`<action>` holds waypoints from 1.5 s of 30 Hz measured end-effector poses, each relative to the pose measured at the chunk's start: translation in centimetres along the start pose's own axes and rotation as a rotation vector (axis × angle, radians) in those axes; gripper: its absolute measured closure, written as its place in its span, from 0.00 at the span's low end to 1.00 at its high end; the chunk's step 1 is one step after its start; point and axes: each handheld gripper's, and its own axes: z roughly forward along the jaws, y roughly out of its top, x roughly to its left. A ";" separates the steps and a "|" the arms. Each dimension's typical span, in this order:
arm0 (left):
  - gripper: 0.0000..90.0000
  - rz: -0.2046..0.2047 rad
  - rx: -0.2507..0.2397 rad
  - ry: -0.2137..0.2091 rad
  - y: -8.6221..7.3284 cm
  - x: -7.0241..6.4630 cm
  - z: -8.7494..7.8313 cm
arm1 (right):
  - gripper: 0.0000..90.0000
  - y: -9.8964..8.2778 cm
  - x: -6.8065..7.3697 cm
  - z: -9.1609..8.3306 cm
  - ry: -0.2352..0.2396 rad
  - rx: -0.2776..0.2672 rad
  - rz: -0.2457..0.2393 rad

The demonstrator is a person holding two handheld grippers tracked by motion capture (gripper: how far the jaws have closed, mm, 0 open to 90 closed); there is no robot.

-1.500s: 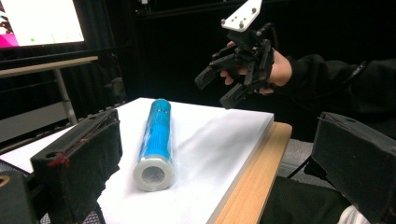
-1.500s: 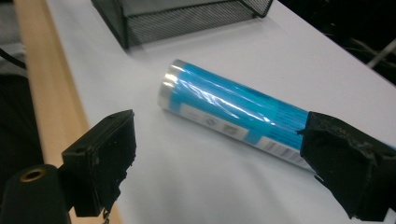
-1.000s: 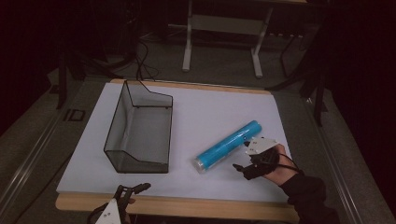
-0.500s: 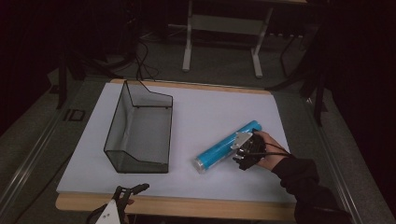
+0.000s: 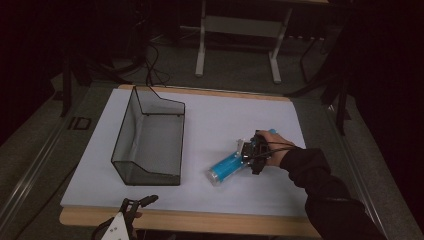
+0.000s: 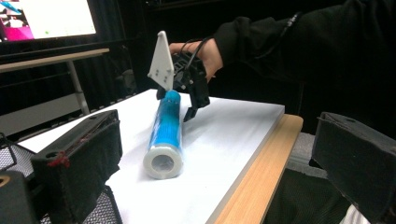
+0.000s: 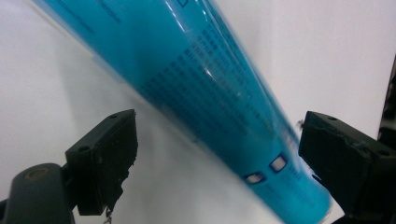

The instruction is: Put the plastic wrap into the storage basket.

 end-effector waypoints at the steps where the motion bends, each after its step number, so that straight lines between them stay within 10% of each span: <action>1: 0.02 0.000 0.001 0.002 0.0 0.0 0.0 | 0.13 0.2 -0.1 0.3 0.002 0.016 -0.012; 15: 0.02 -0.010 0.011 0.003 -0.2 0.3 0.1 | 0.11 3.3 1.7 3.5 -0.061 0.207 -0.316; 26: 0.03 -0.001 0.038 -0.016 -0.4 0.2 0.3 | 0.24 3.8 0.7 3.7 0.053 0.200 -0.367; 33: 0.03 0.007 0.055 -0.023 -0.5 0.2 0.5 | 0.32 4.5 2.3 3.4 -0.021 0.256 -0.458; 41: 0.03 0.007 0.062 -0.026 -0.5 0.2 0.6 | 0.34 4.4 2.5 2.6 0.020 0.245 -0.383; 45: 0.03 0.011 0.068 -0.027 -0.5 0.2 0.7 | 0.34 4.4 1.7 0.9 0.070 0.154 -0.267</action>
